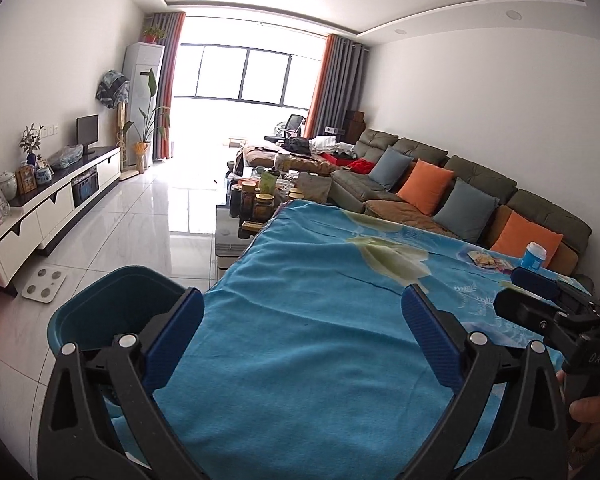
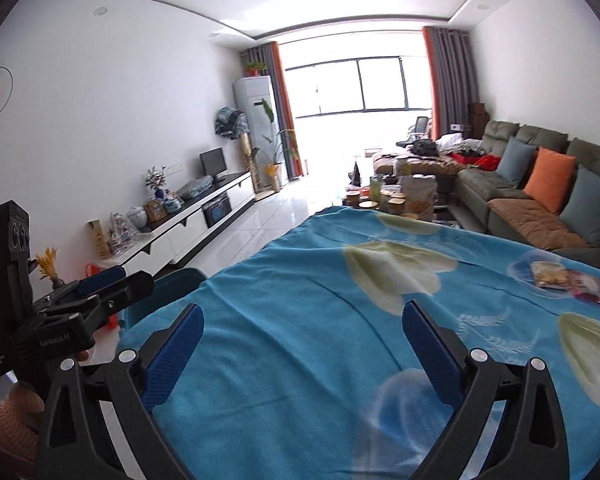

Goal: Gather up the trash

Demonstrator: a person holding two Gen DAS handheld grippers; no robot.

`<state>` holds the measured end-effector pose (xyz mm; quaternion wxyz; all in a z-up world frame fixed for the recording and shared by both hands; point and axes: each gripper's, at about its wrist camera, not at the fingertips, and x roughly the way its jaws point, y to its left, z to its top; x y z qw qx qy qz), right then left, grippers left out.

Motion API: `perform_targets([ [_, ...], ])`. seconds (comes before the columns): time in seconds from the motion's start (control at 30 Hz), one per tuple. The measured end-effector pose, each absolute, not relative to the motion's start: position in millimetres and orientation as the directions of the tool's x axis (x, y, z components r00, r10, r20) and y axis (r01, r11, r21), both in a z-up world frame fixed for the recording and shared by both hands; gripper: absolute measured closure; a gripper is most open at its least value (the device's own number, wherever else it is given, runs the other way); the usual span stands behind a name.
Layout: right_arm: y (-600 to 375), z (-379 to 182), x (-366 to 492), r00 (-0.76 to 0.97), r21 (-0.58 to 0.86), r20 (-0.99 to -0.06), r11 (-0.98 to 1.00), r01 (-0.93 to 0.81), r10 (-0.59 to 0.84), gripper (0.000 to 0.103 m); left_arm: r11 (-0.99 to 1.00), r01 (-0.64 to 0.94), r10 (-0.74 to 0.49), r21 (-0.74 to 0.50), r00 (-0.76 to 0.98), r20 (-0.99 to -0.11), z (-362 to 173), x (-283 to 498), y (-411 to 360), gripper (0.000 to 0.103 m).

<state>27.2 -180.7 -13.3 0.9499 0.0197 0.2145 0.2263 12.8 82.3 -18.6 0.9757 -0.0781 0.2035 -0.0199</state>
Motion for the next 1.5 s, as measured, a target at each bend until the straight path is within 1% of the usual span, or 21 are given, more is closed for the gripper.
perform_targets([
  [0.23,-227.9,-19.5,-3.1,0.918,0.089,-0.325,0.973,-0.211,0.229,0.007,0.993,0.065,-0.094,-0.096,0.935,-0.342,-16.1,13.4,28.9,0.006],
  [0.4,-245.4,-20.2,-25.6,0.957,0.063,-0.256,0.991,-0.122,0.134,0.007,0.991,0.106,-0.126,-0.081,0.943,-0.308,-13.1,12.8,8.9,0.006],
  [0.47,-250.4,-20.2,-31.8,0.968,0.059,-0.233,0.995,-0.086,0.097,0.007,0.993,0.102,-0.116,-0.061,0.944,-0.309,-11.5,11.0,1.5,0.006],
  [0.6,-257.5,-18.9,-44.1,0.976,0.070,-0.208,0.996,-0.051,0.064,0.007,0.991,0.118,-0.132,-0.066,0.948,-0.288,-11.0,5.3,-5.8,0.006],
  [0.77,-263.7,-15.9,-56.5,0.982,0.073,-0.190,0.997,-0.004,0.018,0.007,0.991,0.129,-0.132,-0.029,0.962,-0.239,-7.6,-6.7,-14.7,0.006],
  [0.97,-268.5,-15.1,-65.5,0.983,0.075,-0.185,0.997,0.022,-0.007,0.007,0.989,0.148,-0.146,-0.003,0.968,-0.202,-5.7,-18.0,-27.2,0.006],
  [1.5,-279.3,-11.3,-78.8,0.983,0.078,-0.177,0.995,0.069,-0.055,0.007,0.987,0.159,-0.154,0.016,0.973,-0.169,1.3,-38.7,-34.3,0.006],
])
